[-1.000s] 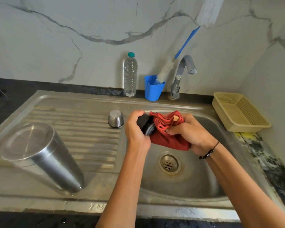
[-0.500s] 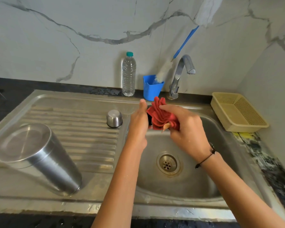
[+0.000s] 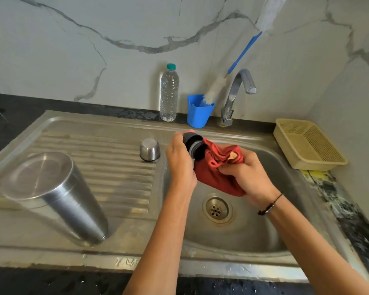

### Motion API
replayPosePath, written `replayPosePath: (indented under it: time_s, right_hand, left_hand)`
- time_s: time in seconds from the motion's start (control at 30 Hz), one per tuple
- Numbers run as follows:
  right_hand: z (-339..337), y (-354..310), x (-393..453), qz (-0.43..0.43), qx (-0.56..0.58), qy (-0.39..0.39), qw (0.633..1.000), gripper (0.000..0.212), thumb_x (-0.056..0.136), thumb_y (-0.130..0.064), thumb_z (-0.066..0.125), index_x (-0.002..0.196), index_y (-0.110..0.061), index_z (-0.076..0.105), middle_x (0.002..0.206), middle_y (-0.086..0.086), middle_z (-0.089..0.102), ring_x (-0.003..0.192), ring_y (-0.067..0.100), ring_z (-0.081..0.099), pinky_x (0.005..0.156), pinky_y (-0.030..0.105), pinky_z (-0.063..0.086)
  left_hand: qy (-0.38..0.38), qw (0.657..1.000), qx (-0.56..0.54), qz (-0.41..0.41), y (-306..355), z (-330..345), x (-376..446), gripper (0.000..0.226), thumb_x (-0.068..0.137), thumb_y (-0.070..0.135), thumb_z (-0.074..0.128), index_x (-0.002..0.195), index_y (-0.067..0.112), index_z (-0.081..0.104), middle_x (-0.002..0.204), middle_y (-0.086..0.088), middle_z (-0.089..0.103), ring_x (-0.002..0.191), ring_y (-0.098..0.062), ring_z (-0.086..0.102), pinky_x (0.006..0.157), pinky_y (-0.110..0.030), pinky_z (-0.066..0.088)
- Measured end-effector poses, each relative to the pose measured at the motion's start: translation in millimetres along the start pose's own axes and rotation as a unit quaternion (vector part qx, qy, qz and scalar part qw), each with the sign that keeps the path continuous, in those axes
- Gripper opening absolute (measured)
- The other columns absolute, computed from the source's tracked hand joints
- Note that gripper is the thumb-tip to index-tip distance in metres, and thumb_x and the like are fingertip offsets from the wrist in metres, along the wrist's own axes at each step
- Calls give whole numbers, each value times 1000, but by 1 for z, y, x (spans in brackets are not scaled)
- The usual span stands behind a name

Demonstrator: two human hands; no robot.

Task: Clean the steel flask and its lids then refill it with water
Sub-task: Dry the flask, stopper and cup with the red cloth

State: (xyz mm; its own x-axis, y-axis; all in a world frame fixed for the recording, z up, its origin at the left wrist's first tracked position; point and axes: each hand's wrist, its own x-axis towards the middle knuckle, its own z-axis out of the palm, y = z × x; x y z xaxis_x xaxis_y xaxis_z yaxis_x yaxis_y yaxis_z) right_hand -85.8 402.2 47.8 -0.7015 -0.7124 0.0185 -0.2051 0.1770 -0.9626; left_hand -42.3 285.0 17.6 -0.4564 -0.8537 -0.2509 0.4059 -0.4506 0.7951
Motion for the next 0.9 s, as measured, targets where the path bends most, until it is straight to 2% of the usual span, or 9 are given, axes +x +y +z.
replayPosePath:
  time_s: [0.07, 0.17, 0.23, 0.3, 0.47, 0.53, 0.73, 0.83, 0.9]
  right_hand:
    - [-7, 0, 3, -3, -58, 4, 998, 44, 74, 14, 57, 92, -25, 68, 86, 2, 71, 86, 16, 64, 82, 30, 49]
    - [-13, -8, 3, -79, -159, 66, 982, 42, 79, 6, 60, 94, -34, 64, 80, -13, 66, 78, -7, 60, 69, 6, 44]
    - [-14, -17, 6, -171, -206, 119, 956, 43, 78, 6, 61, 111, -22, 65, 91, -5, 68, 84, -1, 63, 77, 17, 50]
    - [-10, -24, 9, -288, -271, 140, 908, 48, 73, 5, 53, 118, -9, 63, 108, 8, 67, 95, 22, 65, 86, 29, 50]
    - [34, -17, 7, -347, -410, 21, 843, 51, 72, -24, 41, 112, -8, 67, 119, 16, 63, 106, 38, 60, 87, 43, 52]
    - [46, -4, 5, -328, -408, 31, 851, 48, 71, -22, 43, 110, -9, 68, 120, 16, 63, 108, 39, 60, 88, 44, 51]
    - [41, -5, 5, -209, -259, 52, 941, 54, 64, -13, 45, 113, -14, 68, 123, 5, 63, 101, 21, 65, 87, 30, 51]
    - [36, -7, 8, -141, -218, 57, 964, 48, 73, 0, 52, 114, -18, 68, 106, 2, 71, 91, 16, 65, 87, 30, 51]
    - [32, -5, 14, -88, -183, 63, 977, 47, 77, 6, 53, 111, -23, 69, 92, 0, 73, 87, 16, 64, 86, 31, 51]
  left_hand:
    - [-17, 1000, -8, -16, -3, -2, 0, 29, 100, 30, 44, 106, 8, 62, 101, -11, 68, 93, -21, 66, 86, -31, 54]
    - [-53, 998, -38, -23, -3, -6, 4, 27, 101, 31, 43, 96, 10, 59, 85, -4, 68, 81, -12, 65, 82, -26, 52]
    - [-58, 994, -77, -48, -4, -8, 8, 27, 101, 28, 43, 94, 9, 60, 82, -4, 67, 78, -11, 64, 80, -26, 52]
    - [-43, 990, -106, -83, -6, -7, 8, 23, 101, 21, 43, 94, 7, 60, 84, -8, 65, 80, -17, 62, 79, -29, 51]
    - [-64, 967, -206, -132, -3, -5, -3, 36, 100, 24, 35, 82, 7, 61, 68, -7, 66, 62, -17, 66, 58, -24, 54]
    - [-58, 960, -234, -143, -5, -11, -3, 39, 100, 26, 32, 80, 8, 61, 64, -7, 65, 54, -15, 66, 53, -21, 53]
    - [-27, 980, -156, -122, -14, -14, 2, 33, 93, 19, 37, 79, 12, 66, 79, -6, 63, 74, -17, 61, 63, -25, 50]
    - [-24, 987, -117, -111, -12, -9, 1, 39, 90, 15, 40, 65, 15, 70, 67, -2, 66, 65, -15, 62, 57, -23, 48]
    - [-17, 990, -95, -103, -12, -10, 1, 29, 88, 14, 45, 68, 13, 67, 65, -1, 65, 63, -16, 60, 54, -23, 46]
